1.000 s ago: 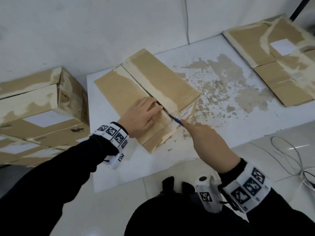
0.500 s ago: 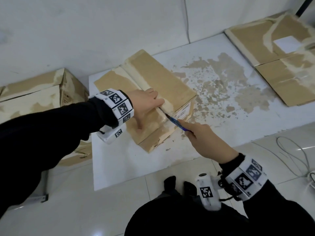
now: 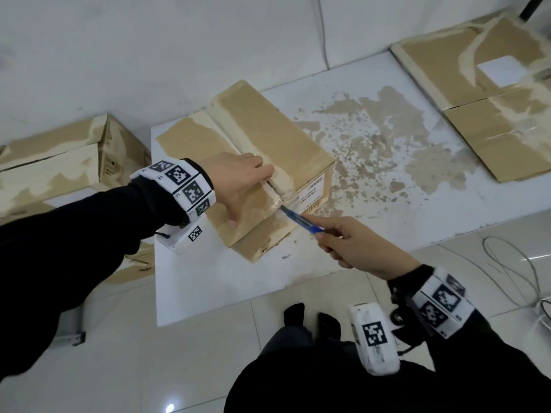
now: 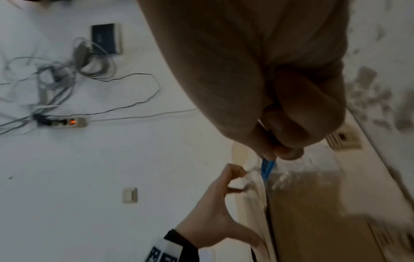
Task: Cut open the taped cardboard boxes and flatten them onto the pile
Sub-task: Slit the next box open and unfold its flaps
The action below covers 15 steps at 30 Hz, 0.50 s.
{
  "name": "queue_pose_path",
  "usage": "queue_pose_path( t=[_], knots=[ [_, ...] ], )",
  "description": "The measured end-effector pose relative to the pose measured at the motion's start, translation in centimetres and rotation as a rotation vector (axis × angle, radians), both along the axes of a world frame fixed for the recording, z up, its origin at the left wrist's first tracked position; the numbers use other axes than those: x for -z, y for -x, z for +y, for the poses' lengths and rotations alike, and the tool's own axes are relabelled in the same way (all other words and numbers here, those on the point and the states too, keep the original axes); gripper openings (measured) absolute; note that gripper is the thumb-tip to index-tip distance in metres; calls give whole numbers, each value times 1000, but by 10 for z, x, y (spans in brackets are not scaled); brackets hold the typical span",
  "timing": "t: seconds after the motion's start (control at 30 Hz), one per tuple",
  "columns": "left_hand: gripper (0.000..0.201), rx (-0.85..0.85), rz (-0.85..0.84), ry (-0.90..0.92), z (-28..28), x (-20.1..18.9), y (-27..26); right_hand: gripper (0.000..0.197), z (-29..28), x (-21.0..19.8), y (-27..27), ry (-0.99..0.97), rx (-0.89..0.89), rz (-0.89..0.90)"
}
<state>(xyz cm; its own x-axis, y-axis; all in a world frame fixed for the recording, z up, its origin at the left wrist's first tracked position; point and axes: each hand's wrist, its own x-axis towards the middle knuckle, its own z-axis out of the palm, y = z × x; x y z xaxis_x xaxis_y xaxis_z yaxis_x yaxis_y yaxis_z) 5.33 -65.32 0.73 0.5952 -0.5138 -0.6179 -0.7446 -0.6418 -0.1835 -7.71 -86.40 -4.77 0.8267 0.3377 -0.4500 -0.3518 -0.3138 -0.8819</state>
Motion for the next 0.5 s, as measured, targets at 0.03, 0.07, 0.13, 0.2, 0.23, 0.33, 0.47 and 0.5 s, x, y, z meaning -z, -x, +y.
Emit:
queue_pose_path(
  t=[0.03, 0.07, 0.13, 0.2, 0.23, 0.33, 0.47, 0.5],
  knots=[
    [96, -9, 0, 9, 0, 0, 1, 44, -7, -3, 0, 55, 7, -52],
    [97, -8, -2, 15, 0, 0, 2, 44, -13, -5, -2, 83, 34, -85],
    [97, 0, -6, 16, -2, -1, 3, 44, -14, -7, -8, 54, 60, -72],
    [96, -9, -8, 17, -3, -1, 5, 45, -4, -4, -8, -2, -11, -34],
    [95, -21, -11, 24, -2, -1, 7, 44, -1, -3, -5, -9, -76, -20],
    [94, -44, -24, 37, 4, -3, 11, 43, -6, -7, 2, -24, -97, -43],
    [97, -32, -44, 28, 5, -2, 16, 44, -4, -6, -10, 35, 17, -178],
    [96, -31, -49, 30, 5, -2, 17, 44, 3, -4, -13, 75, -29, -210]
  ],
)
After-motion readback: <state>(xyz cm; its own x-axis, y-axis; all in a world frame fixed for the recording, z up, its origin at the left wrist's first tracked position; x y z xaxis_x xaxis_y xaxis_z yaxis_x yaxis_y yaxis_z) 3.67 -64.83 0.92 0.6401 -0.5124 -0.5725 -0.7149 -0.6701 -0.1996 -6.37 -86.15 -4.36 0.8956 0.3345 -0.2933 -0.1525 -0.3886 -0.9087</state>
